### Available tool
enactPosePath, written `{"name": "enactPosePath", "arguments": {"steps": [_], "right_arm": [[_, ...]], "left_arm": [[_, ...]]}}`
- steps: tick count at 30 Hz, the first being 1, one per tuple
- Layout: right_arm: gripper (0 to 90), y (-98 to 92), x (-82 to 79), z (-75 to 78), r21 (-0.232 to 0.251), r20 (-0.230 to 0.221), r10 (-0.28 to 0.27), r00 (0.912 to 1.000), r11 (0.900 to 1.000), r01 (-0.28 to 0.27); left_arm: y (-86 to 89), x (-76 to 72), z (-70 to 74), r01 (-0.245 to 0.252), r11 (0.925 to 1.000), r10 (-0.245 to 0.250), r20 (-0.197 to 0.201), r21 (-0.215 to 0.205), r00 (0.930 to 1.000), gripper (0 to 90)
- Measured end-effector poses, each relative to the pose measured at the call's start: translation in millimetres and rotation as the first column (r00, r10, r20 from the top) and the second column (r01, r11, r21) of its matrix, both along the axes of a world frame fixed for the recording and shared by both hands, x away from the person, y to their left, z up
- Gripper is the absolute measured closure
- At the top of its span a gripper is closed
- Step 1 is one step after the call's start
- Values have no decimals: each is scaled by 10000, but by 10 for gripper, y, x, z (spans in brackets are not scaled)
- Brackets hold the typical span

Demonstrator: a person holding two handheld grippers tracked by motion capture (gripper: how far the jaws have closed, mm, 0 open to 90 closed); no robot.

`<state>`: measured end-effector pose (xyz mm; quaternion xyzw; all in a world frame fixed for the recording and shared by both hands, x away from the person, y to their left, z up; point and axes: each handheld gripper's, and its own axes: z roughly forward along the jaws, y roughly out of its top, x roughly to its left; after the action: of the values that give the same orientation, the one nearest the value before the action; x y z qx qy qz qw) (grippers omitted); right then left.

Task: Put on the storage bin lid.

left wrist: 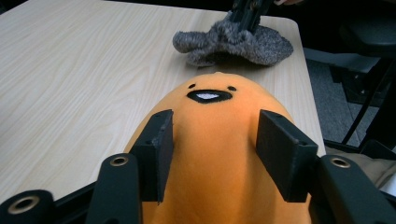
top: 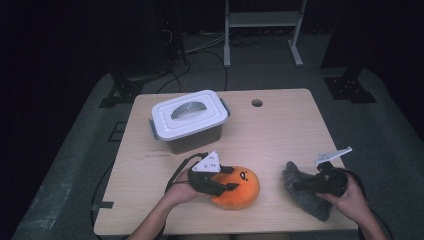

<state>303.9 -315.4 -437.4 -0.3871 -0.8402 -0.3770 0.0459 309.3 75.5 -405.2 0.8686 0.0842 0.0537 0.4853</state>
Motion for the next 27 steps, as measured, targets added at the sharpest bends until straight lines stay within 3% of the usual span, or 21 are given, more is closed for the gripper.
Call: {"name": "enactPosePath", "arguments": {"steps": [9, 18, 22, 27], "right_arm": [[651, 58, -35, -45, 259, -2, 101, 9999, 9996, -101], [571, 78, -89, 65, 807, 668, 26, 9978, 9967, -80], [562, 107, -113, 110, 1208, 808, 39, 9967, 9926, -137], [537, 217, -136, 120, 1336, 892, 335, 9955, 9900, -453]], "left_arm": [[22, -17, 53, 202, 9996, -202, -7, -205, 9998, 423], [80, -6, 93, -2, 9996, 3, 28, -292, 10000, 369], [116, 0, 123, -89, 9992, 92, 71, -385, 9999, 357], [171, 18, 147, -226, 9988, 230, 85, -443, 9997, 334]]}}
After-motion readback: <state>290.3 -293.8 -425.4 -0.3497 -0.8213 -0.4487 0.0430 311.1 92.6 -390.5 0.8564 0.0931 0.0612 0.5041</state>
